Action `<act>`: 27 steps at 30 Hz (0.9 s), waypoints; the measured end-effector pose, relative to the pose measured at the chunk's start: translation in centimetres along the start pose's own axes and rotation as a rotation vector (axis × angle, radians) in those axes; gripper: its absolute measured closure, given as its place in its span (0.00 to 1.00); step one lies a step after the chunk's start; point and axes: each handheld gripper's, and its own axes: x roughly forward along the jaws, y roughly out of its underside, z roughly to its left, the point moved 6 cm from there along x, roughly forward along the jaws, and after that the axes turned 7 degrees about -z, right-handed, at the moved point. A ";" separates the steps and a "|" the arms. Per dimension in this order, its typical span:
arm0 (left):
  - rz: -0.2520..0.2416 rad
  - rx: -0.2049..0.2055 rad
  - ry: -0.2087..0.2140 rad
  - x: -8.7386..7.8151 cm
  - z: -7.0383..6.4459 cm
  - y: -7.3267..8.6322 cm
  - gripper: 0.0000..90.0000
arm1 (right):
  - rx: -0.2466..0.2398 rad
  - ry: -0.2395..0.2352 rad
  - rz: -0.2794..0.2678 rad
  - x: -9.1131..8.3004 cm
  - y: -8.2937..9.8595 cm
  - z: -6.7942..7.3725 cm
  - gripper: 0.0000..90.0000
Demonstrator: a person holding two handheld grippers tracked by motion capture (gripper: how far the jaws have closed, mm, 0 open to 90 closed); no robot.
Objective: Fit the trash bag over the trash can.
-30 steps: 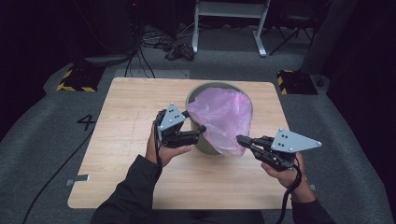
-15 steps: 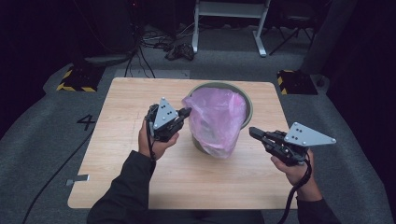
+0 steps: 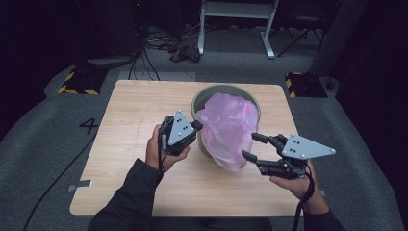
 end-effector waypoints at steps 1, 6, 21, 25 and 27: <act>-0.001 -0.005 0.007 0.1 -0.1 0.0 0.99 | -0.001 -0.013 -0.002 0.0 0.0 0.4 0.35; 0.000 -0.009 0.023 0.1 -0.5 0.1 0.99 | -0.034 -0.042 0.032 0.8 0.3 2.2 0.21; -0.004 0.013 0.048 -1.2 0.1 0.1 1.00 | -0.045 0.248 0.111 2.0 1.6 -2.7 1.00; 0.007 -0.012 0.048 -1.5 1.5 0.5 0.99 | -0.025 0.277 0.098 1.2 1.3 -4.4 1.00; 0.008 -0.012 0.039 -1.7 2.1 0.7 0.98 | -0.014 0.304 0.094 0.8 1.3 -5.3 1.00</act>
